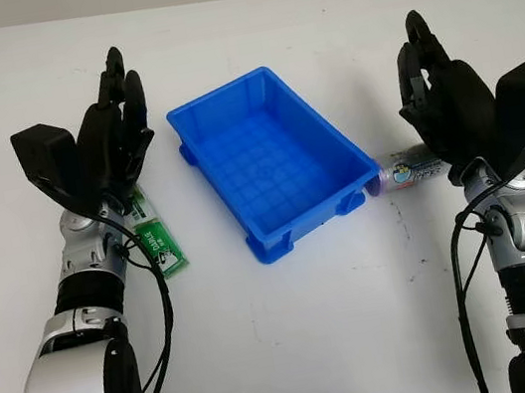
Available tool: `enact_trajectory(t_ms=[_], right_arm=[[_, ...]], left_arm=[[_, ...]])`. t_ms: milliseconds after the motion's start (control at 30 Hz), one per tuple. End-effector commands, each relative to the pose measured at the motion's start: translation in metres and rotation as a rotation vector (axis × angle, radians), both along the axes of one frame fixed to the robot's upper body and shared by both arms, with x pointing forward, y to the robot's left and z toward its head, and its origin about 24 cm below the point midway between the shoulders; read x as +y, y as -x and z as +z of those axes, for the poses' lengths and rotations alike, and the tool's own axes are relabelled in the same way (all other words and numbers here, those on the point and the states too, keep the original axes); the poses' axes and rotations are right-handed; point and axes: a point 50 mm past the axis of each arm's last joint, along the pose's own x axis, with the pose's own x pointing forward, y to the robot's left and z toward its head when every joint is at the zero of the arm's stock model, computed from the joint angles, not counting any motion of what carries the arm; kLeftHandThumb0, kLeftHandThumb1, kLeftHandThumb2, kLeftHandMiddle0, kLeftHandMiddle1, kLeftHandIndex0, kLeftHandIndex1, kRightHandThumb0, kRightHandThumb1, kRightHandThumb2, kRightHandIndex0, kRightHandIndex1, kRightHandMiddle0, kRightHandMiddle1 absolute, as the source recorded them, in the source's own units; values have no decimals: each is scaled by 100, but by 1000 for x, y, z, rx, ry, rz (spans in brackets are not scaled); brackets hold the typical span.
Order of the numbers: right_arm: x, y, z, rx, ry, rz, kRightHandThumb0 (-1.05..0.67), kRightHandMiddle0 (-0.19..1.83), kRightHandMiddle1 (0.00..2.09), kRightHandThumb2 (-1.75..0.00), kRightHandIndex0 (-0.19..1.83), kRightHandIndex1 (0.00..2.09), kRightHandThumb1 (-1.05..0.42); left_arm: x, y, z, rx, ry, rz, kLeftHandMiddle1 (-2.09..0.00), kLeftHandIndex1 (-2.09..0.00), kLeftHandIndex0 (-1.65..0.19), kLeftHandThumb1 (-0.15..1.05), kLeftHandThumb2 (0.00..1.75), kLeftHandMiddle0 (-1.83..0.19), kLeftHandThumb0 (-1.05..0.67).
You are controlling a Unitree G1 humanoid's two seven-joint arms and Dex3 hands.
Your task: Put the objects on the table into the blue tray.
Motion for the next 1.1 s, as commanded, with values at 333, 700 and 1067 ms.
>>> enact_trajectory(t_ms=[333, 700, 1067], right_arm=[[-4, 1, 11, -6, -29, 15, -70, -19, 0, -67, -19, 0, -105], [-28, 40, 99, -235, 719, -60, -58, 7, 46, -5, 21, 16, -85], [-14, 56, 80, -14, 1309, 89, -62, 19, 9, -5, 18, 6, -81]], left_arm=[[2, -1, 3, -6, -8, -1, 0, 0, 19, 105, 62, 19, -74], [5, 0, 4, -14, -19, 7, 0, 0, 19, 105, 62, 19, -75], [3, 0, 3, -17, -12, -2, 0, 0, 19, 105, 62, 19, -74]])
